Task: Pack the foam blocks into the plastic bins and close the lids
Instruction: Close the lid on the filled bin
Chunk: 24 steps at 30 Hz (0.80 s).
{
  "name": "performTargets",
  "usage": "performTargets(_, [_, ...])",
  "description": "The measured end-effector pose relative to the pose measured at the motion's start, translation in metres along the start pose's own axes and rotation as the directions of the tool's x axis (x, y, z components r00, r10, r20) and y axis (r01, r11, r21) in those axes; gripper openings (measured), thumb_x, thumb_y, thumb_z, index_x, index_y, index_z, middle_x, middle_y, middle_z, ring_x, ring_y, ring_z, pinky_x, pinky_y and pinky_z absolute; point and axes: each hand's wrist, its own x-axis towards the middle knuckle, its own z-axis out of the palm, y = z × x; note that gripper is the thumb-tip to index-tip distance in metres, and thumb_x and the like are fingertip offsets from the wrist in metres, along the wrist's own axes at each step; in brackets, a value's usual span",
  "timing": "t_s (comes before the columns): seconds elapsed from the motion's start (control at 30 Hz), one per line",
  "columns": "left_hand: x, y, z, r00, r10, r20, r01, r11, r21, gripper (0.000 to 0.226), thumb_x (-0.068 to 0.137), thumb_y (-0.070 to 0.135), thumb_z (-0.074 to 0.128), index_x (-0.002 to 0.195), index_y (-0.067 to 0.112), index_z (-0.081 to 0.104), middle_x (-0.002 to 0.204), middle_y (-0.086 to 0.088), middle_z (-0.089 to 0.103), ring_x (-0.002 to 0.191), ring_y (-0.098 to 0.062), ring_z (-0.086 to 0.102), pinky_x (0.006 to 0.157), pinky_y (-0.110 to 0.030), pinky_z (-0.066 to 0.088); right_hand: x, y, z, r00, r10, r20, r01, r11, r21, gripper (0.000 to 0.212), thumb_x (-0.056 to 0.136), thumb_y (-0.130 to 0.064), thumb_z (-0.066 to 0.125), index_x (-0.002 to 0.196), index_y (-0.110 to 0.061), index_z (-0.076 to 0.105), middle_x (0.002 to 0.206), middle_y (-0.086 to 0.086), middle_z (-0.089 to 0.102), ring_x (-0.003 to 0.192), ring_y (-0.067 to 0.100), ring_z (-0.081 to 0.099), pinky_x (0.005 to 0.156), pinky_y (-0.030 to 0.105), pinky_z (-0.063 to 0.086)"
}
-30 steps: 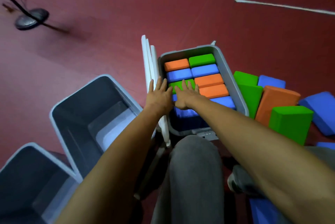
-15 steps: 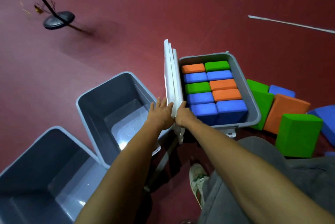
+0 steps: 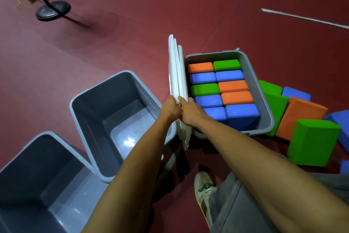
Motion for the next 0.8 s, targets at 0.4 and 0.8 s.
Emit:
performTargets(0.4, [0.043, 0.006, 0.005, 0.981, -0.194, -0.028, 0.178, 0.943, -0.280, 0.034, 0.089, 0.030, 0.071, 0.071, 0.008, 0.053, 0.067, -0.006, 0.047, 0.060, -0.022, 0.044, 0.052, -0.030, 0.034, 0.022, 0.018, -0.011, 0.994, -0.083, -0.078, 0.099, 0.969, 0.225, 0.053, 0.096, -0.016, 0.043, 0.148, -0.022, 0.038, 0.151, 0.007, 0.036, 0.137, 0.034, 0.034, 0.110, 0.049, 0.038])
performTargets(0.8, [0.015, 0.032, -0.005, 0.959, -0.003, -0.282, -0.082, 0.953, -0.292, 0.047, 0.073, 0.043, 0.044, 0.089, 0.006, 0.068, 0.084, -0.012, 0.069, 0.082, -0.027, 0.068, 0.063, -0.038, 0.056, 0.033, -0.044, -0.062, 0.956, 0.281, -0.077, -0.091, 0.540, 0.837, 0.044, 0.084, -0.037, 0.070, 0.106, 0.000, 0.063, 0.102, 0.015, 0.068, 0.097, 0.032, 0.067, 0.088, 0.042, 0.056])
